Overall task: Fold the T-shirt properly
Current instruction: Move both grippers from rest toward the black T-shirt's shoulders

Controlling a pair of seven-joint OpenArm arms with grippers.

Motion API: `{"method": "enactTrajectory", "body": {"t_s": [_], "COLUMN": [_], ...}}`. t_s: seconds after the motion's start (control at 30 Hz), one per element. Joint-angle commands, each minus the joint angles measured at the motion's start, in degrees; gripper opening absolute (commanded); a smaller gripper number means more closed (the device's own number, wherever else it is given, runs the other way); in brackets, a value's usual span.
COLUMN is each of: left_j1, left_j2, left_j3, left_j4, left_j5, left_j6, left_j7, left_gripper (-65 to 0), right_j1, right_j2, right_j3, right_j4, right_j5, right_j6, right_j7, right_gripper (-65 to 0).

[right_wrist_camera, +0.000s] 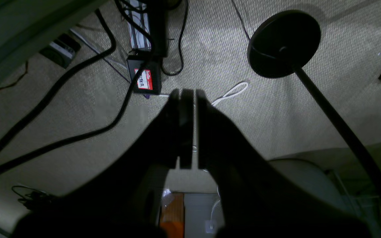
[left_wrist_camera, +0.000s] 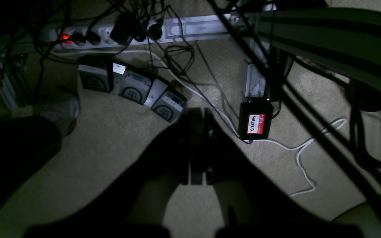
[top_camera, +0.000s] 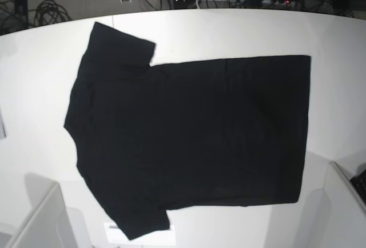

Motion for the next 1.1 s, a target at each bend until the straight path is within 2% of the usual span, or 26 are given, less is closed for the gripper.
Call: {"method": "enactTrajectory", "body": {"t_s": [0.0, 0.07, 0.2, 0.37, 0.53, 0.83, 1.07], "left_j1": [0.3, 0.3, -0.1, 1.2, 3.6, 17.3, 27.1], "left_j2": [-0.1, -0.1, 0.0, -0.1, -0.2, -4.3, -8.8], "left_j3": [-0.1, -0.1, -0.1, 0.5, 0.6, 0.6, 0.5], "left_j4": [0.0, 0.0, 0.6, 0.6, 1.6, 25.3, 42.0], "left_j5": [-0.1, -0.1, -0.1, 0.0, 0.6, 0.0, -0.1], "left_j6": [0.2, 0.1, 0.1, 0.1, 0.1, 0.0, 0.0], "left_j7": [-0.1, 1.8, 6.9, 4.2, 4.0, 4.0, 3.9], "left_gripper": [-65.0, -65.0, -65.0, -65.0, -65.0, -65.0, -65.0], "right_j1": [-0.1, 0.1, 0.3, -1.2, -5.3, -18.4, -26.1], "right_j2": [0.4, 0.4, 0.4, 0.4, 1.8, 2.5, 1.3], "right_j3": [-0.1, -0.1, -0.1, -0.1, 0.3, 0.7, 10.0], "right_j4": [0.1, 0.6, 0.6, 0.6, 3.9, 23.0, 35.4], "right_j5": [0.0, -0.1, -0.1, 0.0, 0.3, 0.4, 0.4], "right_j6": [-0.6, -0.6, -0.6, -0.5, -0.3, -0.3, -0.3], "right_j7": [-1.5, -3.6, -3.9, -0.5, -0.2, -0.5, -0.5], "right_gripper": [-65.0, -65.0, -65.0, -65.0, -65.0, -65.0, -65.0]}}
